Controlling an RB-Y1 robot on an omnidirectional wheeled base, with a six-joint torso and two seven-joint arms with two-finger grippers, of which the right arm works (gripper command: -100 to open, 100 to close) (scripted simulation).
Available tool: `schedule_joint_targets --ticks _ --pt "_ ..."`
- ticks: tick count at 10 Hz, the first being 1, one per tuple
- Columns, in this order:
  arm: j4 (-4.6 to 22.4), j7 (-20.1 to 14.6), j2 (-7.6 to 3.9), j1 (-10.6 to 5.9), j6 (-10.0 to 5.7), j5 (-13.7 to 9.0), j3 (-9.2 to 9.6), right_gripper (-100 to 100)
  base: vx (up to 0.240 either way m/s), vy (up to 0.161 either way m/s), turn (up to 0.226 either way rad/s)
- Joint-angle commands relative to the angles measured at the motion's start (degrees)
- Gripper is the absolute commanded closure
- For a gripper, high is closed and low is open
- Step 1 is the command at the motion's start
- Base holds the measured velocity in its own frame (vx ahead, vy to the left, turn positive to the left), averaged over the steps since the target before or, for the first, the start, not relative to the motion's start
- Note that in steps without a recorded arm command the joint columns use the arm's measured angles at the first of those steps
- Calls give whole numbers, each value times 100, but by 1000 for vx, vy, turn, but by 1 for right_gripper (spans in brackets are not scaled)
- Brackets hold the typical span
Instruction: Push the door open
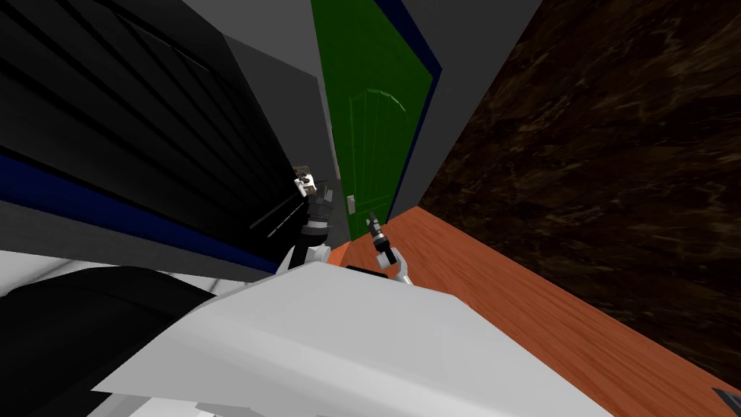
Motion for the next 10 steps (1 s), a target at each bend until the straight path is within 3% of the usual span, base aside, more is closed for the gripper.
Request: schedule_joint_targets --ticks 1,6,10 --pt "267 -81 -21 -176 71 -25 224 -100 113 64 -157" --pt "777 -207 -24 -504 167 -64 602 -100 101 58 -78" --pt "1350 -349 -19 -874 275 -109 1028 -100 124 78 -110"
